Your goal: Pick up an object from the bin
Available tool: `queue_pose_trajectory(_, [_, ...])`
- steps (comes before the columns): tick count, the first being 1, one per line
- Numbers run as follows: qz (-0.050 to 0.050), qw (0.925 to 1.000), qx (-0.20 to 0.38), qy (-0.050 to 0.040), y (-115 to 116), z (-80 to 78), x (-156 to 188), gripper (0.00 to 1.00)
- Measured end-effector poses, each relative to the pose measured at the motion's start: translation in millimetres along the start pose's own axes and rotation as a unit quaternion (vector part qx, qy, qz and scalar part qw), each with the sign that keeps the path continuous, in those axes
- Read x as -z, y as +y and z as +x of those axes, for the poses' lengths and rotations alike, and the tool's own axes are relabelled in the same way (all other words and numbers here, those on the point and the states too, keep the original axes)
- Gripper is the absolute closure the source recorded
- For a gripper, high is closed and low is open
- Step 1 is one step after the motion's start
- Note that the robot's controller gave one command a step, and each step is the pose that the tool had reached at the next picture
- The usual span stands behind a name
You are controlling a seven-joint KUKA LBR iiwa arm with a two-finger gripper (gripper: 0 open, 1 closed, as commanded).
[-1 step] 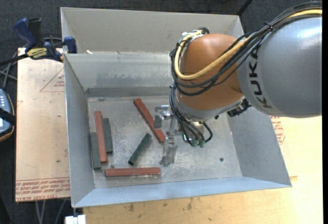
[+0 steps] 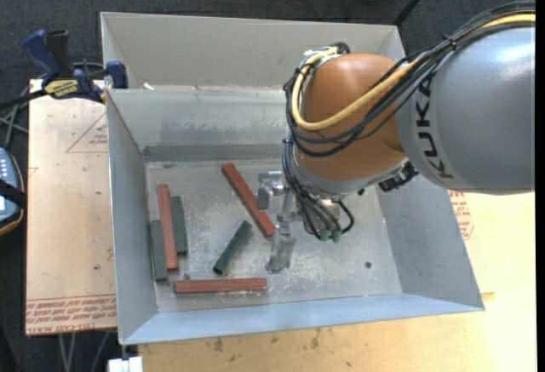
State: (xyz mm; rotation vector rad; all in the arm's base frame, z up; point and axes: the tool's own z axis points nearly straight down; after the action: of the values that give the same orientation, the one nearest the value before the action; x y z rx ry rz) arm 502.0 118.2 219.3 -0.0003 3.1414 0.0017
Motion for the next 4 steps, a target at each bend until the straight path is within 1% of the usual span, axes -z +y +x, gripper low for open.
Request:
queue_pose_trajectory(1, [0.0, 0.9965, 0.083, -0.0024, 41, 14.3, -40, 0.0])
queue_pose_trajectory(2, [0.0, 0.9975, 0.071, 0.0007, 63, 20.3, -59, 0.0])
queue_pose_trajectory(3, [0.0, 0.9874, 0.158, 0.0008, 48, 22.0, -108, 0.0])
queue_pose_trajectory(4, [-0.001, 0.9933, 0.115, -0.0065, 63, 16.5, -149, 0.0])
